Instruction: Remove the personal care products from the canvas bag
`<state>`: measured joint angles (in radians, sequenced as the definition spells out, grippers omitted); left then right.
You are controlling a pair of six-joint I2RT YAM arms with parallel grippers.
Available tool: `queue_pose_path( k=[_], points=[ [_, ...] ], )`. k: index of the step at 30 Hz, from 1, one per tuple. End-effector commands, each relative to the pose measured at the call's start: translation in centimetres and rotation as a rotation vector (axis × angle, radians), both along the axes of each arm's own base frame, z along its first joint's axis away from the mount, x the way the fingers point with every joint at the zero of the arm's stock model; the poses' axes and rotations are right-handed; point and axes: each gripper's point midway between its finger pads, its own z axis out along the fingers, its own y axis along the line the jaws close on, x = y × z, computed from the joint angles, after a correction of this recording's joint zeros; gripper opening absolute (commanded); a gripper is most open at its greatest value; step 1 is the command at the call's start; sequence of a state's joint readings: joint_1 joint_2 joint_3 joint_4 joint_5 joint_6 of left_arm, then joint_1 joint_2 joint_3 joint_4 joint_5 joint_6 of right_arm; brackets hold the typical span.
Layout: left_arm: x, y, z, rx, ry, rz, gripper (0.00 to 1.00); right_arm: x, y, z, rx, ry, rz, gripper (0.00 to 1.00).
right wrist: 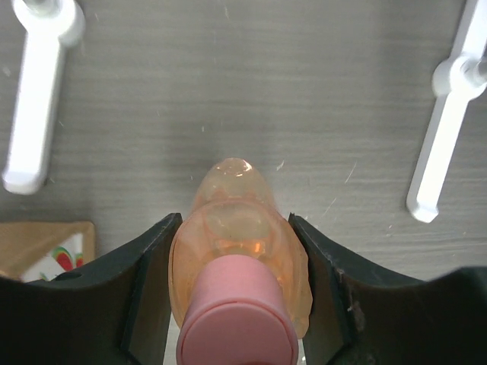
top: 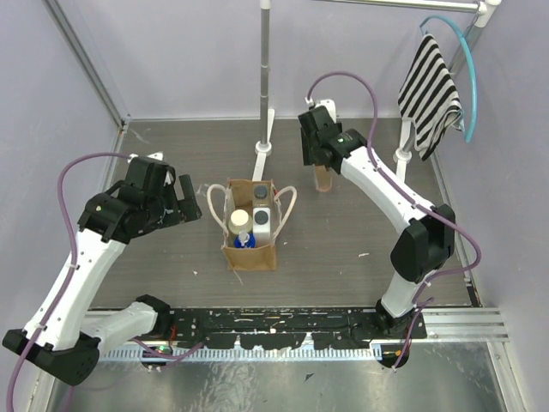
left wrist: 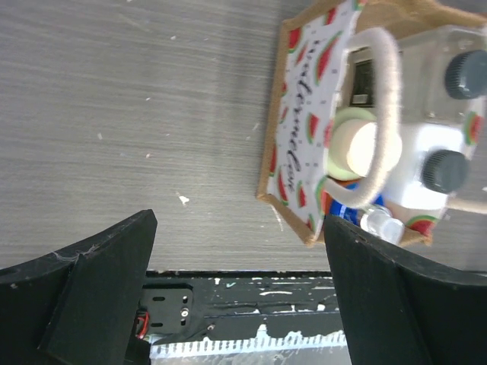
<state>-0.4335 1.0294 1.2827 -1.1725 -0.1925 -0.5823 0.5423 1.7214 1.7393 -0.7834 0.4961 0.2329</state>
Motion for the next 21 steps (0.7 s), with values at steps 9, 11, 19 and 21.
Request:
queue_pose_path(
  k=[9, 11, 19, 21],
  points=[
    [0.0, -5.4, 9.6, -0.206, -0.253, -0.326, 0.99, -0.3, -0.6, -1.8, 0.143, -0.086, -0.053, 0.39],
    [0.4, -6.3, 9.3, -0.201, -0.223, -0.347, 0.99, -0.5, -0.7, -2.4, 0.142, -0.073, -0.055, 0.39],
    [2.3, -13.0, 4.8, 0.026, -0.049, -0.466, 1.0, -1.6, -0.9, -3.8, 0.162, -0.044, -0.065, 0.4],
    [3.3, -14.0, 3.6, 0.041, -0.011, -0.465, 0.93, -1.8, -0.7, -3.8, 0.18, -0.04, -0.061, 0.42]
  ],
)
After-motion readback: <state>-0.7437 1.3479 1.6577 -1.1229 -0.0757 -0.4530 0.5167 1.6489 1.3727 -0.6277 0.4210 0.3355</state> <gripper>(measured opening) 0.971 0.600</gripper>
